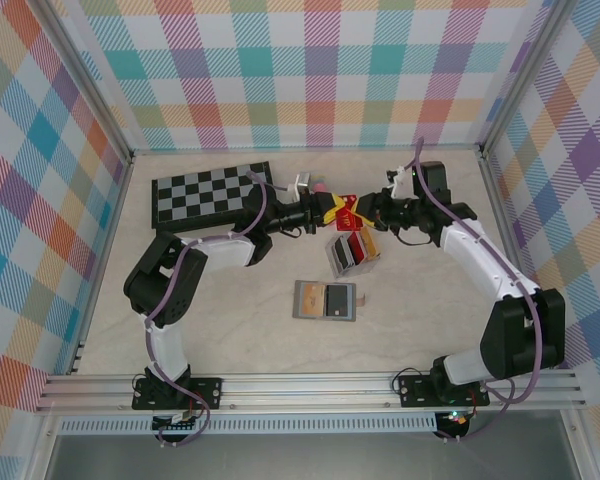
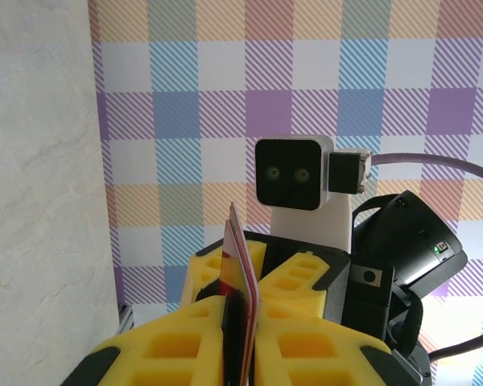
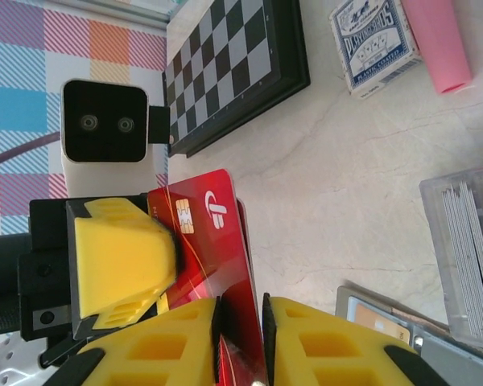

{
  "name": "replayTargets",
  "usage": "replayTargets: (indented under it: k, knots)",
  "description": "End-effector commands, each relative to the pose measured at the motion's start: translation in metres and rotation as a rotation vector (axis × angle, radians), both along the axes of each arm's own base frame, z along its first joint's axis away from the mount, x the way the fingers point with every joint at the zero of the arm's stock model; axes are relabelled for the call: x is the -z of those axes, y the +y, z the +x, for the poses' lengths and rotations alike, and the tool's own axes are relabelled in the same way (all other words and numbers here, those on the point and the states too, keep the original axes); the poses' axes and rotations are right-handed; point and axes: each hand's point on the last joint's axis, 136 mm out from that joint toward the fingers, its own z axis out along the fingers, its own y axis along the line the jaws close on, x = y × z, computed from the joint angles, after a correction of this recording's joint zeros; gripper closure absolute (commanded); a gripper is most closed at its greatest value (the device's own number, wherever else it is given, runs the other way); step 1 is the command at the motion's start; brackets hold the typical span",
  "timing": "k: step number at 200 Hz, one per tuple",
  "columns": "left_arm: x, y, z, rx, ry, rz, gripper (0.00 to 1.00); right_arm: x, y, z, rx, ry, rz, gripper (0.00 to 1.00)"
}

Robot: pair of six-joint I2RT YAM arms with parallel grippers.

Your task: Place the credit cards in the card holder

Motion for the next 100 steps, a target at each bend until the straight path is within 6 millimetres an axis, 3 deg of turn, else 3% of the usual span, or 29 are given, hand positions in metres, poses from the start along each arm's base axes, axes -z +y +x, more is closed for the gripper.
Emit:
replayTargets:
  k: [1, 100]
  knots:
    - [-0.036, 0.000, -0.012, 0.029, -0.117, -0.089, 0.86, 0.012, -0.015, 0.002, 0.071, 0.039, -0.050, 0.79]
    - [-0.023, 0.001, -0.010, 0.019, -0.088, -0.074, 0.86, 0.016, -0.029, 0.003, 0.144, 0.048, -0.090, 0.95]
